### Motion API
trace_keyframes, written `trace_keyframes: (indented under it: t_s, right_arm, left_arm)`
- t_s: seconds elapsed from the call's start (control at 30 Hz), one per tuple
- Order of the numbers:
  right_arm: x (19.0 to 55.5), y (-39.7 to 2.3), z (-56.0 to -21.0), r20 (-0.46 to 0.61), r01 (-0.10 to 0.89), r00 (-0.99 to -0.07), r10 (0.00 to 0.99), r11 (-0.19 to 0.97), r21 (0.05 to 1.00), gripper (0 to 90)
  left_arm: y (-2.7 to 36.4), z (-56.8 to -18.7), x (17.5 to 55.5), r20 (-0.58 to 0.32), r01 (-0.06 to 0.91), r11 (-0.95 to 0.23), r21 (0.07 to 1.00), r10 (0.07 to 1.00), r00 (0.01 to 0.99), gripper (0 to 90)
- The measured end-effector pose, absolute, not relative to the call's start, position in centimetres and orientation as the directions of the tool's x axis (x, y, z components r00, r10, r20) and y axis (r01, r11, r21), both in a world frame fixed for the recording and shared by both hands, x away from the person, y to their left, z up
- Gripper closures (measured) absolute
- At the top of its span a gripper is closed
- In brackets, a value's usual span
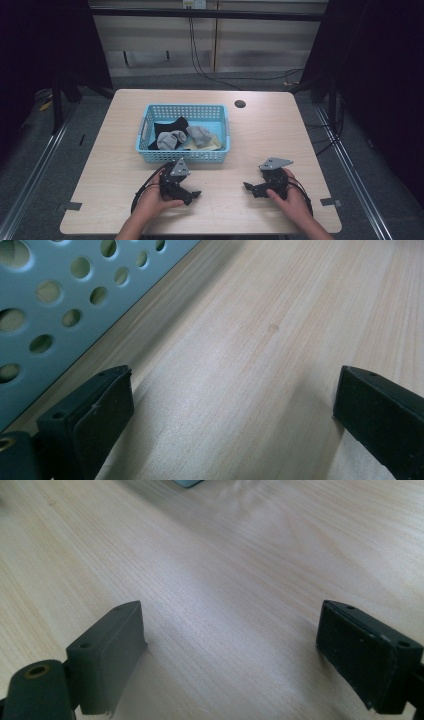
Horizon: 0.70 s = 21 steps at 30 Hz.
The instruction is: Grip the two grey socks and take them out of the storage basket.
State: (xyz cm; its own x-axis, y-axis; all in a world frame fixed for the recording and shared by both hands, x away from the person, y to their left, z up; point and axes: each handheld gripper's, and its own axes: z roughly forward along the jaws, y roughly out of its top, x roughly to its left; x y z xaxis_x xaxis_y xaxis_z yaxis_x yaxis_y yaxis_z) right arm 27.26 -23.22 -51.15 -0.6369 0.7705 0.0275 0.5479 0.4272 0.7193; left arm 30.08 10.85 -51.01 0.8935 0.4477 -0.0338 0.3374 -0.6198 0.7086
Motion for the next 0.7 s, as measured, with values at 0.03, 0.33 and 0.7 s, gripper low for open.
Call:
trace_keyframes:
  t_s: [0.03, 0.33, 0.7]
  right_arm:
    - [27.3, -23.2, -51.1, 0.027, 0.548, -0.637, 0.770, 0.427, 0.719, 11.5]
    - [27.3, -23.2, -51.1, 0.026, 0.547, -0.637, 0.770, 0.428, 0.719, 11.5]
    - [27.3, -23.2, -51.1, 0.026, 0.548, -0.637, 0.770, 0.428, 0.719, 11.5]
  left_arm:
    - [10.8, -51.0, 30.1, -0.034, 0.337, -0.620, 0.709, 0.448, 0.894, 2.2]
    - [10.6, -50.5, 29.9, -0.033, 0.371, -0.644, 0.669, 0.472, 0.881, 3.0]
    - [10.9, -47.5, 30.4, -0.054, 0.458, -0.732, 0.505, 0.503, 0.863, 17.5]
